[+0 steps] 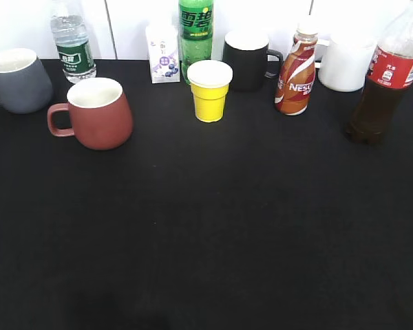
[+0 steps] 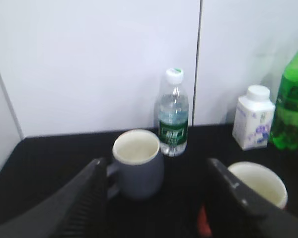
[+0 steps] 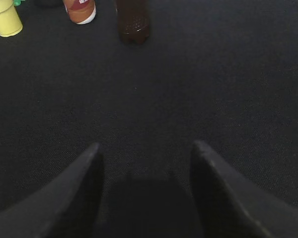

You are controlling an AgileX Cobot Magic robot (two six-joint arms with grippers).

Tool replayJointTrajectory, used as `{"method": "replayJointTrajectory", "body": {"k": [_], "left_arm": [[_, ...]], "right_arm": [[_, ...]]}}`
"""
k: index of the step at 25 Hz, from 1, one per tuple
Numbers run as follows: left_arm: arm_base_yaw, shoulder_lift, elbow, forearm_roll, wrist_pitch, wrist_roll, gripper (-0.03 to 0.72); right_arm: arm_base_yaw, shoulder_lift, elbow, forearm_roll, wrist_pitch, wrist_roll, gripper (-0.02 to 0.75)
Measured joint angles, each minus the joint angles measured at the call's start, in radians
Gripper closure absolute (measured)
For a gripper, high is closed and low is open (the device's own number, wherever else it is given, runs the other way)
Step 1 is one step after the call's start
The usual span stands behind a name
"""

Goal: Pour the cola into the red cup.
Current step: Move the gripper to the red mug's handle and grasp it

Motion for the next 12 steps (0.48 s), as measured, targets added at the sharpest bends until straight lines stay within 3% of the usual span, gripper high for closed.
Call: {"method": "replayJointTrajectory", "body": {"k": [6, 9, 12], "left_arm": [[-0.172, 0.366, 0.28, -0.087, -0.625, -0.017, 0.223], [-0.188, 0.591, 0.299, -0.059, -0.829, -0.03, 0.223], [-0.188, 0.757, 0.299, 0.044, -0.95, -0.154, 0.223]], "right_arm": [[0.0, 0.0, 0.0, 0.0, 0.0, 0.0, 0.311], [0.0, 0.0, 0.0, 0.0, 0.0, 0.0, 0.311], [0.0, 0.0, 0.0, 0.0, 0.0, 0.0, 0.311]]}}
